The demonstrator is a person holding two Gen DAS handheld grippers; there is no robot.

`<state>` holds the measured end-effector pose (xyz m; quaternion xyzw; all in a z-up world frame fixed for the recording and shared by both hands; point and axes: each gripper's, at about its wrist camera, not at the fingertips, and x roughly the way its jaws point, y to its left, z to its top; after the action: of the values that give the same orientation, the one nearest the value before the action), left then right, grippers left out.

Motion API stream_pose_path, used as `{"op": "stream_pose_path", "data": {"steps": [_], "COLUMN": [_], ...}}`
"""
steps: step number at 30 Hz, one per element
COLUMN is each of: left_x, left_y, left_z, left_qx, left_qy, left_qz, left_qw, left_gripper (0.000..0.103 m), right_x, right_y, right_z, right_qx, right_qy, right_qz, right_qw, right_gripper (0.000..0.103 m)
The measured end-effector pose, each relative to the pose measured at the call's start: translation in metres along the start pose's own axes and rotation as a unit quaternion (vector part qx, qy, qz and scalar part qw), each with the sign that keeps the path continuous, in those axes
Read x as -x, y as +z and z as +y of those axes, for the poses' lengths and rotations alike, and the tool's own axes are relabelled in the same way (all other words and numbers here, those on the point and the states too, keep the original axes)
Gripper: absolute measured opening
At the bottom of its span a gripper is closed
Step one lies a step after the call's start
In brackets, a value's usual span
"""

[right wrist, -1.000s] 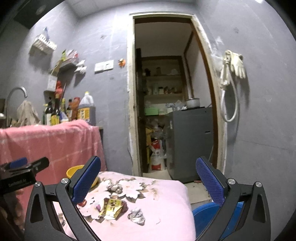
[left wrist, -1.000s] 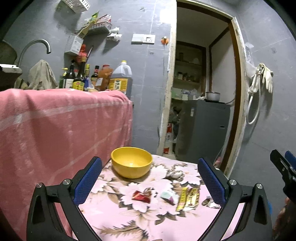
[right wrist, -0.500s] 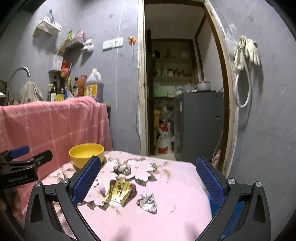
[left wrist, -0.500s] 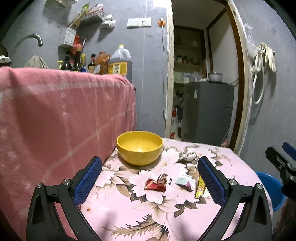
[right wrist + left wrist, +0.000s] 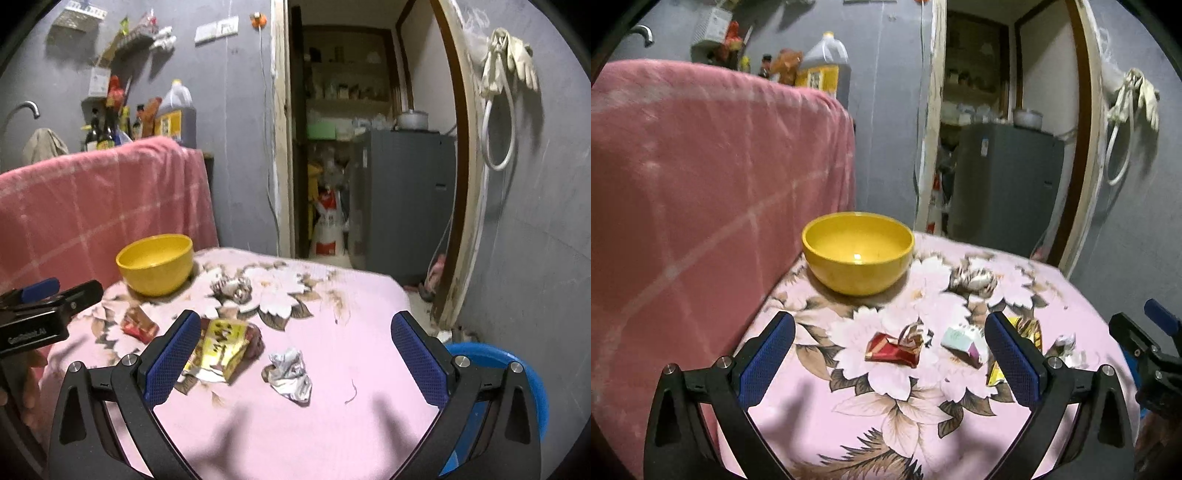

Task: Collect trash
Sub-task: 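Move both tools back over the remaining table trash, then grasp the red wrapper with the left gripper while the right grasps the crumpled foil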

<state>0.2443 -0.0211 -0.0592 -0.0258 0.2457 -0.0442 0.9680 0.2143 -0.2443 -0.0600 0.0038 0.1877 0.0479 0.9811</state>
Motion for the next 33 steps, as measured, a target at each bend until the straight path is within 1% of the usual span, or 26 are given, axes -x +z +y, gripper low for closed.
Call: {"op": "stream_pose_path", "data": {"steps": [2, 4, 5, 6, 7, 9, 10, 11, 13, 17, 19, 21, 24, 26, 28, 30, 33], "left_x": [-0.007, -0.016, -0.021, -0.024, -0.029, -0.036, -0.039, -0.041, -0.045, -0.053, -0.055, -0.057, -0.061, -0.063, -0.061, -0.059, -0.058], "left_y": [0.0, -0.001, -0.001, -0.002, -0.002, -0.005, -0.006, -0.006, -0.006, -0.005, -0.004, -0.003, -0.003, -0.003, -0.002, -0.001, -0.001], "left_z": [-0.001, -0.004, -0.005, -0.006, -0.006, -0.007, -0.008, -0.009, -0.009, -0.009, -0.01, -0.011, -0.012, -0.012, -0.011, -0.011, -0.012], "left_qx": [-0.001, -0.005, -0.008, -0.009, -0.009, -0.006, -0.005, -0.004, -0.001, 0.005, 0.005, 0.003, 0.005, 0.01, 0.018, 0.026, 0.03], "left_qy": [-0.003, -0.008, -0.013, -0.017, -0.024, -0.031, -0.031, -0.032, -0.033, -0.029, -0.03, -0.029, -0.029, -0.029, -0.035, -0.046, -0.055], "left_qz": [0.014, 0.03, 0.041, 0.051, 0.063, 0.077, 0.082, 0.087, 0.096, 0.106, 0.108, 0.111, 0.118, 0.121, 0.12, 0.118, 0.119], "left_qw": [0.9999, 0.9995, 0.999, 0.9985, 0.9977, 0.9965, 0.9961, 0.9957, 0.9948, 0.9939, 0.9937, 0.9934, 0.9926, 0.9921, 0.992, 0.9916, 0.991], "left_gripper": [0.095, 0.082, 0.078, 0.068, 0.06, 0.052, 0.048, 0.046, 0.038, 0.037, 0.032, 0.029, 0.018, 0.017, 0.015, 0.012, 0.011], "right_x": [-0.007, -0.015, -0.019, -0.022, -0.025, -0.032, -0.036, -0.039, -0.045, -0.053, -0.056, -0.059, -0.064, -0.067, -0.068, -0.069, -0.072], "right_y": [-0.001, -0.002, -0.002, -0.003, -0.003, -0.005, -0.006, -0.008, -0.01, -0.012, -0.013, -0.013, -0.015, -0.016, -0.017, -0.017, -0.018], "right_z": [-0.002, -0.005, -0.005, -0.006, -0.006, -0.006, -0.006, -0.005, -0.004, -0.007, -0.008, -0.009, -0.009, -0.008, -0.007, -0.008, -0.007], "right_qx": [-0.005, -0.011, -0.014, -0.02, -0.024, -0.026, -0.025, -0.024, -0.024, -0.032, -0.032, -0.034, -0.033, -0.032, -0.03, -0.03, -0.03], "right_qy": [0.002, 0.005, 0.008, 0.015, 0.02, 0.024, 0.026, 0.028, 0.027, 0.024, 0.022, 0.022, 0.027, 0.03, 0.031, 0.033, 0.037], "right_qz": [0.018, 0.038, 0.046, 0.056, 0.063, 0.085, 0.094, 0.103, 0.116, 0.132, 0.137, 0.143, 0.155, 0.16, 0.163, 0.164, 0.172], "right_qw": [1.0, 0.999, 0.999, 0.998, 0.998, 0.996, 0.995, 0.994, 0.993, 0.99, 0.99, 0.989, 0.987, 0.986, 0.986, 0.985, 0.984], "right_gripper": [0.103, 0.103, 0.103, 0.103, 0.101, 0.096, 0.091, 0.085, 0.082, 0.075, 0.071, 0.069, 0.061, 0.051, 0.043, 0.04, 0.034]}}
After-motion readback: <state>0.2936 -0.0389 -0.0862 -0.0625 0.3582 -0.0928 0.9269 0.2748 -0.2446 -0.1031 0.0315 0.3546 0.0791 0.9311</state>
